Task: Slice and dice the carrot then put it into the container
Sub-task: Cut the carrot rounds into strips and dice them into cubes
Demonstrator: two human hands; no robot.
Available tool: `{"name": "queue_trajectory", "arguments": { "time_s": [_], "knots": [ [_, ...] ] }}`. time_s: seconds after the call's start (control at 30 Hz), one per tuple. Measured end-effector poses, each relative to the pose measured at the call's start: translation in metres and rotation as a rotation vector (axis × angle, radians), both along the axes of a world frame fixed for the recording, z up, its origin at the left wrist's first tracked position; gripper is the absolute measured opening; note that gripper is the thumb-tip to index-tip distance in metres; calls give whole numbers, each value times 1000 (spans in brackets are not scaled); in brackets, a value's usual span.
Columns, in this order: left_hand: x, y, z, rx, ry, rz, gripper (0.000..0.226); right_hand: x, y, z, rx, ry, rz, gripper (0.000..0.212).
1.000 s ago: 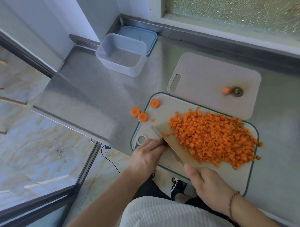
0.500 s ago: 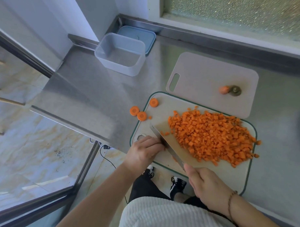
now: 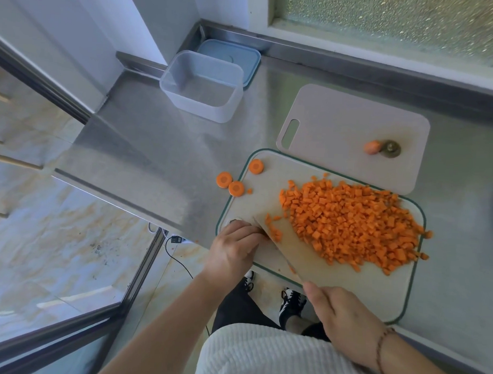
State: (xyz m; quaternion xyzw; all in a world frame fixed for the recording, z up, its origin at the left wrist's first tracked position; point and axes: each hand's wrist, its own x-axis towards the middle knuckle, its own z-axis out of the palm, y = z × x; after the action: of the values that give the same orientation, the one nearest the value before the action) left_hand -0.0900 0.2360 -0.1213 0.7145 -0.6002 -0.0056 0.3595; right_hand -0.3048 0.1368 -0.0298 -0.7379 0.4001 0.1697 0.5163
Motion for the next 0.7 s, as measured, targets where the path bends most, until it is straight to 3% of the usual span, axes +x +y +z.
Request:
{"name": "queue_trajectory", "arguments": {
  "time_s": [0.33,0.47,0.53,0.6,0.7],
  "knots": [
    [-20,-20,0,-21,-2,109,8,-20,-8,1,108,-86,-204,60],
    [3,-10,11,-41,46,197,23,-23,-6,-8,213,-15,-235,83],
    [29,-7,14,-35,55,321,20,-17,-5,-11,279,1,-221,81],
    [55,-14,16,46,-9,357,14,-6,-6,-7,310,-35,-183,64],
    [76,-34,22,275,-119,284,33,1,-15,4,291,-21,-222,58]
  ]
}}
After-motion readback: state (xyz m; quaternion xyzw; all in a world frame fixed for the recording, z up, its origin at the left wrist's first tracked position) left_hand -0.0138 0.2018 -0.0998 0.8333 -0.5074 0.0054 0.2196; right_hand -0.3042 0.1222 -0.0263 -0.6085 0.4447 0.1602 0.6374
